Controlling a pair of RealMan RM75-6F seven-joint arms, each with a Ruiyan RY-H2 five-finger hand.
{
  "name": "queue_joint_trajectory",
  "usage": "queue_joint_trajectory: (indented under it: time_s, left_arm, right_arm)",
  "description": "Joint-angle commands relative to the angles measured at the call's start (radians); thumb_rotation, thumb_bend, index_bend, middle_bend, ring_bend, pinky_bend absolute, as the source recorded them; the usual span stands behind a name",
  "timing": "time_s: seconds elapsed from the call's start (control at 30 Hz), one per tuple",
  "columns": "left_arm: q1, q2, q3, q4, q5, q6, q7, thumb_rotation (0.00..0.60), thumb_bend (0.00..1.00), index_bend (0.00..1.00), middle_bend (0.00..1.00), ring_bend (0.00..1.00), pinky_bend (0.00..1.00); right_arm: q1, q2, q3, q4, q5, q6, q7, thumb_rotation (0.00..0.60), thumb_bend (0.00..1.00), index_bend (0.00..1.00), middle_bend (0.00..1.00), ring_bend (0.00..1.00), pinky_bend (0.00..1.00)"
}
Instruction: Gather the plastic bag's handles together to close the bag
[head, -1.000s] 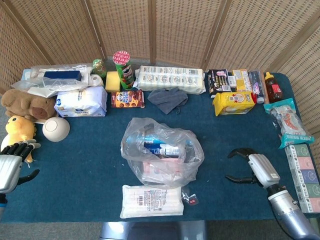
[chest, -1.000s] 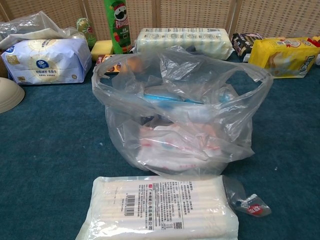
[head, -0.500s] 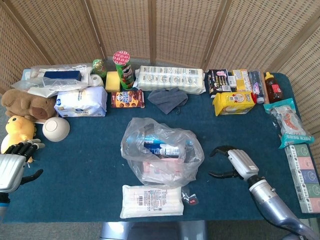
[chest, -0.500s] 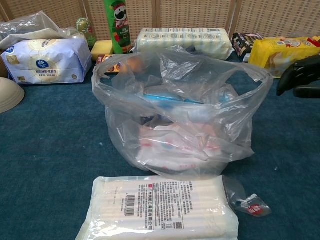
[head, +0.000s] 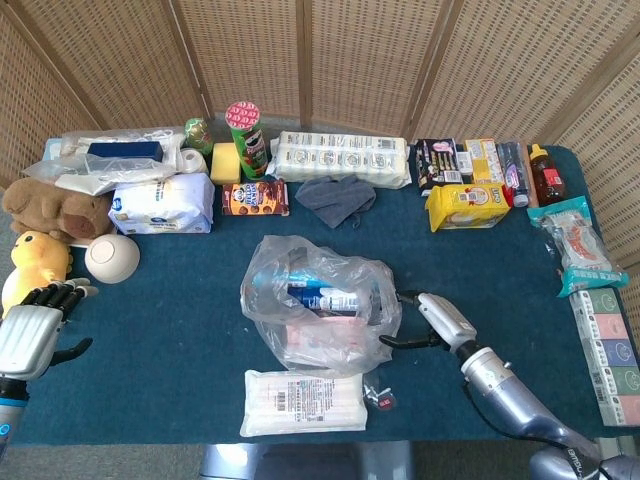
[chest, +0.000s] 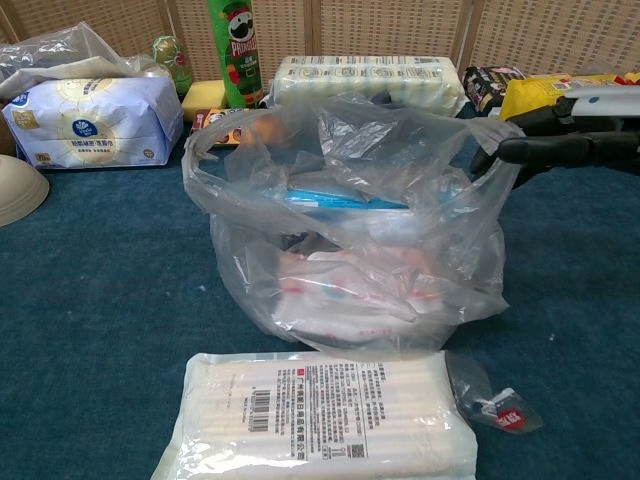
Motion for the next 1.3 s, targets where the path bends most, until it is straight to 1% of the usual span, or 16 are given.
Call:
queue_joint_trajectory:
  time_s: [0.03, 0.17, 0.3, 0.43, 0.5, 0.53, 0.6, 0.67, 0.77, 0.8, 0.97, 1.13, 1.17, 1.3]
  left_arm:
    - [-0.005, -0.004, 0.002, 0.001, -0.014, -0.016, 0.019, 0.522, 0.17, 0.28, 0.26, 0.25, 0.27]
    - [-0.011, -0.010, 0.006, 0.003, -0.024, -0.035, 0.038, 0.526, 0.17, 0.28, 0.26, 0.25, 0.27]
    - [-0.014, -0.020, 0.009, 0.005, -0.030, -0.045, 0.044, 0.516, 0.17, 0.28, 0.26, 0.25, 0.26]
    - [-0.018, -0.026, 0.012, 0.006, -0.034, -0.054, 0.049, 0.525, 0.17, 0.28, 0.26, 0.25, 0.26]
    - [-0.019, -0.027, 0.013, 0.007, -0.038, -0.058, 0.050, 0.526, 0.17, 0.28, 0.26, 0.25, 0.26]
    - [-0.020, -0.027, 0.013, 0.008, -0.041, -0.060, 0.051, 0.523, 0.17, 0.28, 0.26, 0.25, 0.26]
    - [-0.021, -0.027, 0.013, 0.008, -0.043, -0.060, 0.051, 0.525, 0.17, 0.28, 0.26, 0.25, 0.26]
    - [-0.021, -0.028, 0.012, 0.008, -0.046, -0.061, 0.051, 0.527, 0.17, 0.28, 0.26, 0.25, 0.26]
    - [-0.024, -0.032, 0.013, 0.010, -0.049, -0.065, 0.052, 0.526, 0.17, 0.28, 0.26, 0.25, 0.26]
    - [-0.025, -0.033, 0.013, 0.011, -0.050, -0.066, 0.052, 0.526, 0.17, 0.28, 0.26, 0.25, 0.26]
    - [-0.030, -0.039, 0.013, 0.012, -0.051, -0.072, 0.054, 0.523, 0.17, 0.28, 0.26, 0.25, 0.26]
    - [-0.032, -0.040, 0.013, 0.014, -0.053, -0.073, 0.054, 0.519, 0.17, 0.28, 0.26, 0.25, 0.26]
    - [-0.033, -0.041, 0.014, 0.015, -0.055, -0.075, 0.053, 0.521, 0.17, 0.28, 0.26, 0.25, 0.26]
    - [-0.034, -0.042, 0.016, 0.016, -0.057, -0.078, 0.052, 0.519, 0.17, 0.28, 0.26, 0.25, 0.26]
  right_arm:
    - [0.020, 0.000, 0.014, -0.022, 0.015, -0.033, 0.045, 0.243, 0.08, 0.33, 0.33, 0.24, 0.18]
    - [0.030, 0.005, 0.024, -0.037, 0.022, -0.062, 0.114, 0.240, 0.08, 0.33, 0.33, 0.24, 0.18]
    - [0.040, 0.013, 0.049, -0.062, 0.025, -0.111, 0.258, 0.243, 0.08, 0.33, 0.35, 0.25, 0.18]
    - [0.043, 0.008, 0.071, -0.064, 0.004, -0.128, 0.378, 0.240, 0.08, 0.33, 0.36, 0.25, 0.18]
    - [0.042, 0.008, 0.091, -0.075, -0.003, -0.139, 0.480, 0.242, 0.08, 0.33, 0.37, 0.26, 0.18]
    - [0.041, 0.013, 0.100, -0.076, -0.021, -0.147, 0.544, 0.241, 0.08, 0.33, 0.37, 0.26, 0.18]
    - [0.038, 0.022, 0.108, -0.075, -0.051, -0.153, 0.618, 0.241, 0.07, 0.34, 0.37, 0.26, 0.18]
    - [0.034, 0.036, 0.117, -0.077, -0.100, -0.153, 0.732, 0.243, 0.07, 0.34, 0.37, 0.27, 0.18]
    - [0.028, 0.059, 0.117, -0.079, -0.194, -0.132, 0.935, 0.243, 0.07, 0.34, 0.37, 0.27, 0.18]
    - [0.030, 0.064, 0.112, -0.075, -0.222, -0.124, 0.982, 0.243, 0.07, 0.34, 0.37, 0.27, 0.18]
    - [0.046, 0.080, 0.099, -0.054, -0.310, -0.045, 1.288, 0.243, 0.07, 0.38, 0.41, 0.31, 0.22]
    - [0.062, 0.091, 0.079, -0.028, -0.351, 0.025, 1.455, 0.241, 0.07, 0.39, 0.43, 0.35, 0.26]
    - [0.061, 0.091, 0.079, -0.027, -0.344, 0.050, 1.506, 0.242, 0.07, 0.39, 0.44, 0.35, 0.26]
    - [0.072, 0.098, 0.066, -0.023, -0.345, 0.083, 1.613, 0.245, 0.07, 0.40, 0.45, 0.39, 0.29]
